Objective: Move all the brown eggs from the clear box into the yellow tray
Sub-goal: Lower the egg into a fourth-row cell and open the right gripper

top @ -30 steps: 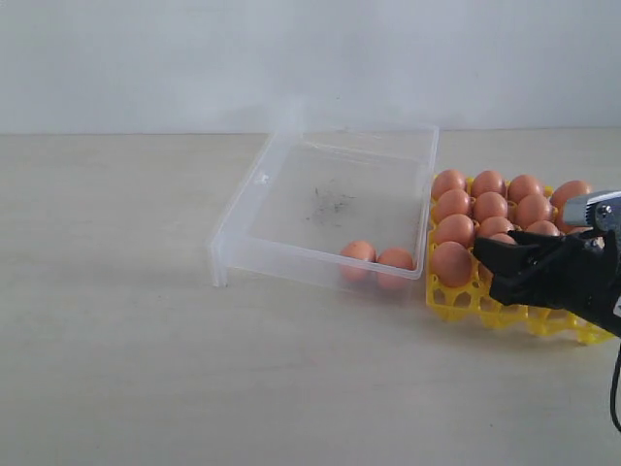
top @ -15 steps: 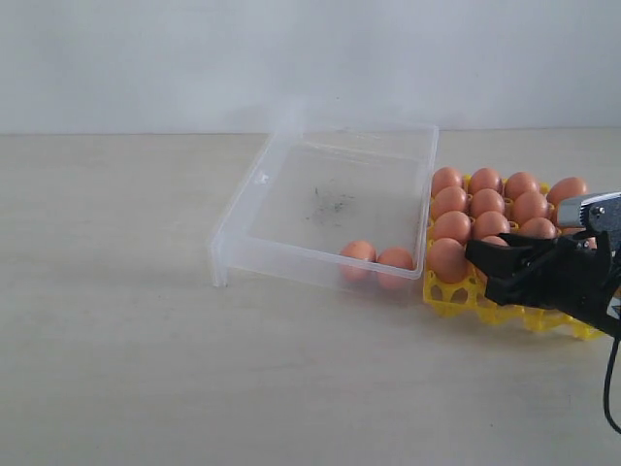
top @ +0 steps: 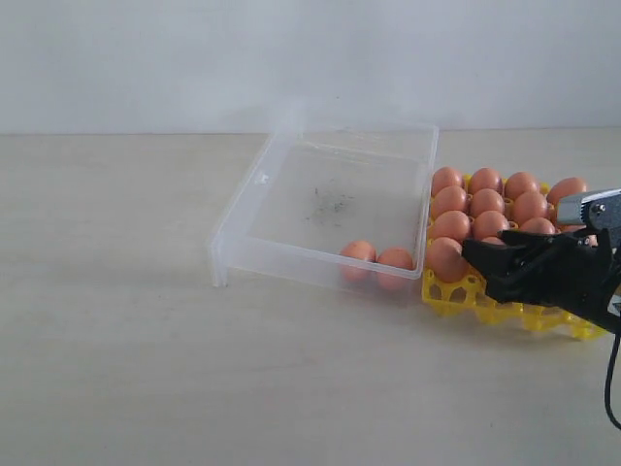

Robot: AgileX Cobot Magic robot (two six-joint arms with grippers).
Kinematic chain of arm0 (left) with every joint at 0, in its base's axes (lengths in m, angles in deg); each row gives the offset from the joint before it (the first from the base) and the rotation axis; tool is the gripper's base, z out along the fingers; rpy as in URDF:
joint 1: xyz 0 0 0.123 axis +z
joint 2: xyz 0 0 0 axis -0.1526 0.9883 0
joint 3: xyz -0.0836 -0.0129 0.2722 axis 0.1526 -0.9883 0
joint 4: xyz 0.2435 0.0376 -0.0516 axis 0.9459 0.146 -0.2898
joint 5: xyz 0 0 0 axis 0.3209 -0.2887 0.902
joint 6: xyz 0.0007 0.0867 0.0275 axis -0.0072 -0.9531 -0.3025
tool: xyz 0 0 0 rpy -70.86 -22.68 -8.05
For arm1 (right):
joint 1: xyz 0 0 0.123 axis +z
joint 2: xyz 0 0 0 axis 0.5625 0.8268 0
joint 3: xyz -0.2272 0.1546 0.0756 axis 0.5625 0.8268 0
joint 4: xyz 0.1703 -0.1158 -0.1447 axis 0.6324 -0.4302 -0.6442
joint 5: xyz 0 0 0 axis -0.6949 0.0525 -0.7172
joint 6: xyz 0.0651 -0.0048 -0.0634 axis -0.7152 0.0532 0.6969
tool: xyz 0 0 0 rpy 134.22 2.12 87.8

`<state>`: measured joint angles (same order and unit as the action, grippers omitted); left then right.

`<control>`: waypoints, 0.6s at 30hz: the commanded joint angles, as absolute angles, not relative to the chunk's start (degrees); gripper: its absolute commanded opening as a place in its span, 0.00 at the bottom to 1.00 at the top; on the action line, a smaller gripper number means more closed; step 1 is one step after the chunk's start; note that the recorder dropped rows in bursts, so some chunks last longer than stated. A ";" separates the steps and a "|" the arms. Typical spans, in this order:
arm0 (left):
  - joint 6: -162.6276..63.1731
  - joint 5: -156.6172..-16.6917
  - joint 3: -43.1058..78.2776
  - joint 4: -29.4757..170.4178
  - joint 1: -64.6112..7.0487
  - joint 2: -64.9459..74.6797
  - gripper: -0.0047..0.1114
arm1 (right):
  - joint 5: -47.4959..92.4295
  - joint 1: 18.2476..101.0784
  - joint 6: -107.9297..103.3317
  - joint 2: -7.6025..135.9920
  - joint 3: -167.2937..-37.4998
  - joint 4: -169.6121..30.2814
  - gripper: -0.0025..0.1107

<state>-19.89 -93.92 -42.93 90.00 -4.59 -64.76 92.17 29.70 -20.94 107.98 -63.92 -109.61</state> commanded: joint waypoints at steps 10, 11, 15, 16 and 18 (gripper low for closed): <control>-19.85 -94.03 -43.11 89.89 -4.79 -64.95 0.07 | 73.32 29.66 -29.24 92.36 -60.11 -112.58 0.18; -19.85 -94.03 -43.11 89.89 -4.79 -64.95 0.07 | 75.23 29.66 -31.03 92.36 -59.76 -114.91 0.05; -19.85 -94.03 -43.11 89.89 -4.79 -64.95 0.07 | 71.88 30.19 -33.53 92.46 -59.80 -118.32 0.02; -19.85 -94.03 -43.11 89.89 -4.79 -64.95 0.07 | 70.68 30.19 -33.15 92.46 -59.80 -117.25 0.02; -19.85 -94.03 -43.11 89.89 -4.79 -64.95 0.07 | 70.67 30.19 -32.59 92.46 -59.80 -115.32 0.02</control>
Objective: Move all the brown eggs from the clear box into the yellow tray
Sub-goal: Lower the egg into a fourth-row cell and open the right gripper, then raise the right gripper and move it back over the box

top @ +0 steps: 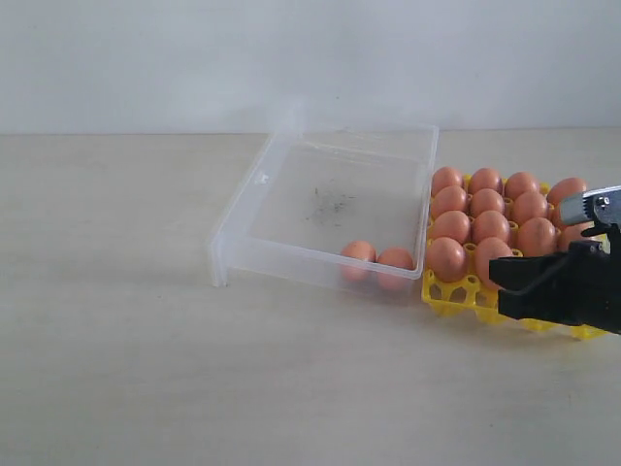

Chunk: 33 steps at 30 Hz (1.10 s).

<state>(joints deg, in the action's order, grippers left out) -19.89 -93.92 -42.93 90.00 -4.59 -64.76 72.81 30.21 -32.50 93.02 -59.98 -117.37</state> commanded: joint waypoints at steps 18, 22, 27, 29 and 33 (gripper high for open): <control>-19.85 -94.03 -43.11 89.89 -4.79 -64.95 0.07 | 89.61 30.19 -47.46 86.48 -60.88 -141.65 0.02; -19.85 -94.03 -43.11 89.89 -4.79 -64.95 0.07 | 88.58 33.76 -55.53 73.99 -63.41 -144.58 0.02; -19.85 -94.03 -43.11 89.89 -4.79 -64.95 0.07 | 39.51 58.43 -77.67 72.41 -80.09 -169.61 0.02; -19.85 -94.03 -43.11 89.89 -4.79 -64.95 0.07 | 39.51 61.35 -65.08 77.51 -86.20 -169.61 0.02; -19.85 -94.03 -43.11 89.89 -4.79 -64.95 0.07 | 26.82 62.18 -21.86 87.00 -93.01 -169.61 0.02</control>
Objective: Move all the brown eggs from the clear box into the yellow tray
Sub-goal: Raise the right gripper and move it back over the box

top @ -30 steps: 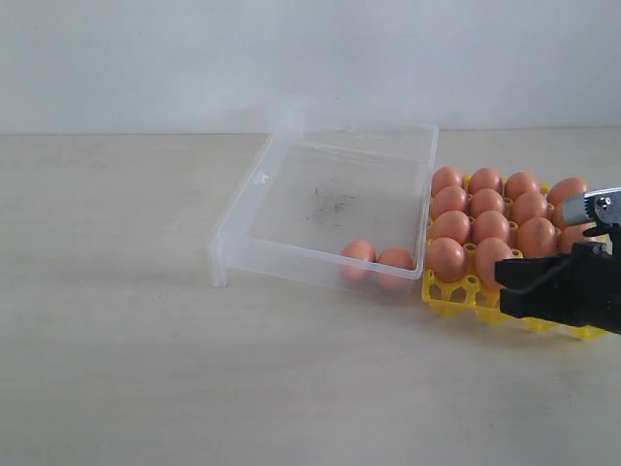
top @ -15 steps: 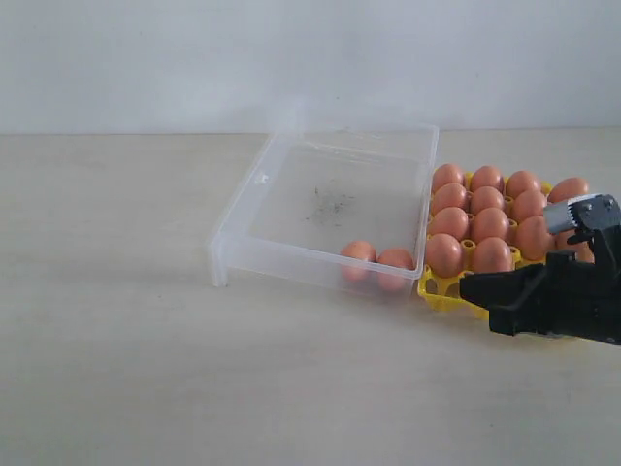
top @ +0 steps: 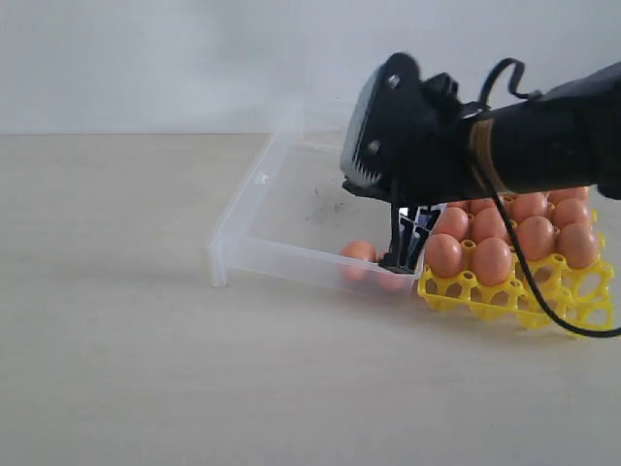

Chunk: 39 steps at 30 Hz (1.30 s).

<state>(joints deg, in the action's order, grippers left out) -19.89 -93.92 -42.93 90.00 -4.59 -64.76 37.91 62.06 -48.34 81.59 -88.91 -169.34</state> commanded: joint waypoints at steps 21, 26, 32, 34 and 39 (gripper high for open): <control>-19.85 -94.03 -43.11 89.89 -4.79 -64.95 0.07 | -47.50 65.08 5.36 116.92 -149.97 -64.77 0.02; -19.85 -94.03 -43.11 89.89 -4.79 -64.95 0.07 | -44.90 65.08 -9.07 118.23 -151.54 -66.00 0.04; -19.85 -94.03 -43.11 89.89 -4.79 -64.95 0.07 | -46.16 65.08 -24.59 118.59 -151.34 -63.84 0.53; -19.85 -94.03 -43.11 89.89 -4.79 -64.95 0.07 | -47.50 65.08 -27.06 119.78 -151.30 -64.22 0.57; -19.85 -94.03 -43.11 89.89 -4.79 -64.95 0.07 | -47.50 65.08 -30.40 123.86 -151.30 -66.86 0.57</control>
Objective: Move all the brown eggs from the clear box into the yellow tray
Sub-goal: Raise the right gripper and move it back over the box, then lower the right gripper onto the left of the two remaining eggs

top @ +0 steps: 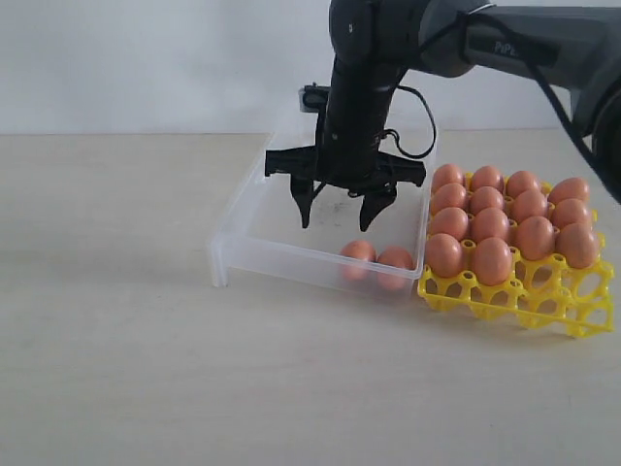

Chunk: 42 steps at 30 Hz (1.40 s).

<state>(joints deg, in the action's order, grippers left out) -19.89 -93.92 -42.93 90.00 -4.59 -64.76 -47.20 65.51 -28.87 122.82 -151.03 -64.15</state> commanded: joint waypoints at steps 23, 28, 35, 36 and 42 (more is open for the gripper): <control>-19.85 -94.03 -43.11 89.89 -4.79 -64.95 0.07 | -38.98 65.08 -30.51 123.94 -137.24 -69.67 0.57; -19.85 -94.03 -43.11 89.89 -4.79 -64.95 0.07 | -36.60 65.40 -28.16 123.94 -136.88 -68.05 0.57; -19.85 -94.03 -43.11 89.89 -4.79 -64.95 0.07 | -36.85 65.03 -25.13 121.86 -136.98 -70.65 0.57; -19.85 -94.03 -43.11 89.89 -4.79 -64.95 0.07 | -38.22 65.03 -25.13 121.09 -136.98 -72.12 0.57; -19.85 -94.03 -43.11 89.89 -4.79 -64.95 0.07 | -43.00 65.03 -25.55 113.43 -136.98 -72.42 0.57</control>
